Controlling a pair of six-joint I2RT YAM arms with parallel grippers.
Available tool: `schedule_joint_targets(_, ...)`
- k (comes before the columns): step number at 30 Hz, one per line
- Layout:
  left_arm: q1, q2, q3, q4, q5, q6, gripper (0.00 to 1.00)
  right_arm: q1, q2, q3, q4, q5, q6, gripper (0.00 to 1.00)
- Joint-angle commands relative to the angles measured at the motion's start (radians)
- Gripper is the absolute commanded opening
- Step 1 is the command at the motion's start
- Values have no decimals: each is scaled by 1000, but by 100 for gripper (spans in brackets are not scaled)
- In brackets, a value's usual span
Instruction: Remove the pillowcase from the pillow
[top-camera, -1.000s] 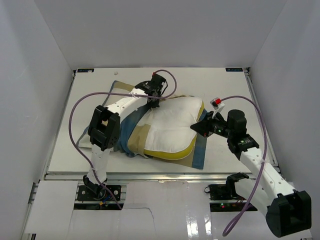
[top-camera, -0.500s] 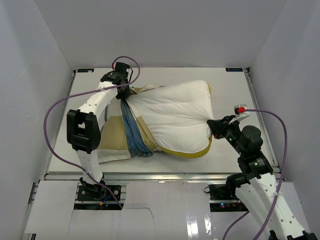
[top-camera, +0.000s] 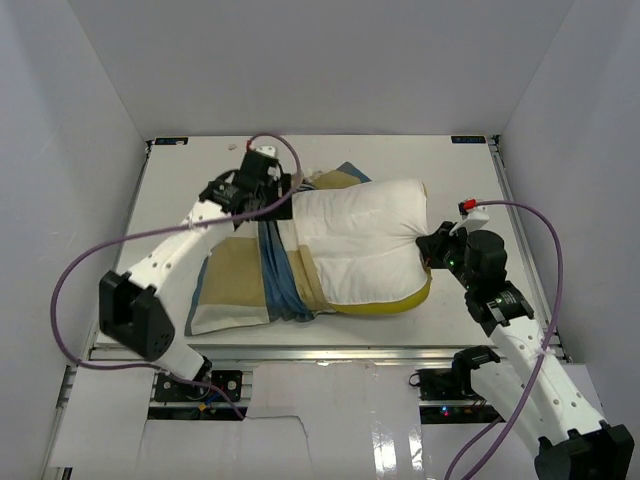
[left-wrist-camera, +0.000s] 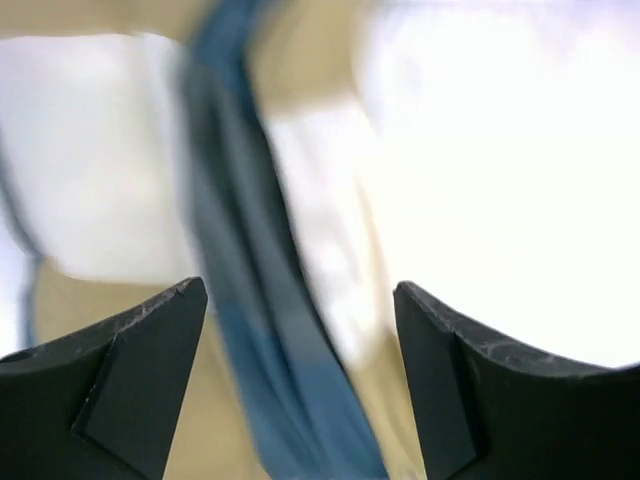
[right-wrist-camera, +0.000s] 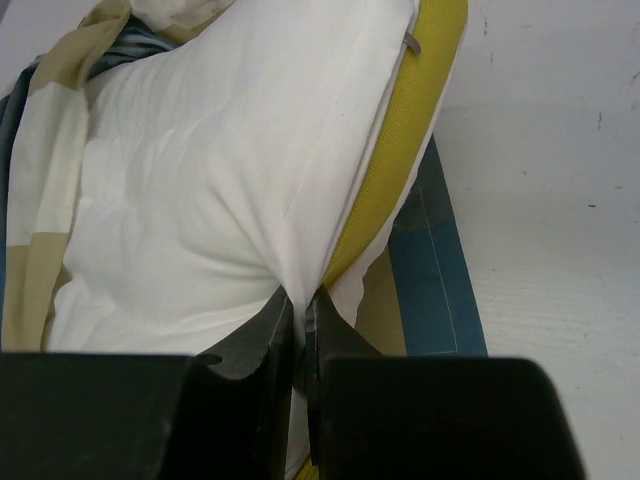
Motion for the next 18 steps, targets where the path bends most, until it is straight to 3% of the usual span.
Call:
schedule_joint_targets(1, -198, -248, -200, -4, -113, -62, 87, -8, 51, 92, 144, 49, -2, 8)
schedule_joint_targets(8, -353, -544, -628, 156, -92, -248, 86, -11, 190, 140, 153, 40, 33, 8)
schedule_joint_targets(14, -360, -530, -780, 266, -61, -294, 83, -11, 211, 171, 153, 18, 75, 8)
schedule_joint_targets(16, -360, -511, -789, 269, -108, -310, 72, -11, 207, 178, 150, 18, 78, 8)
schedule_joint_targets(17, -360, -503, -789, 261, -138, -315, 59, -17, 201, 183, 149, 21, 81, 8)
schedule_joint_targets(18, -360, -490, -783, 250, -191, -330, 28, -25, 199, 188, 149, 18, 86, 8)
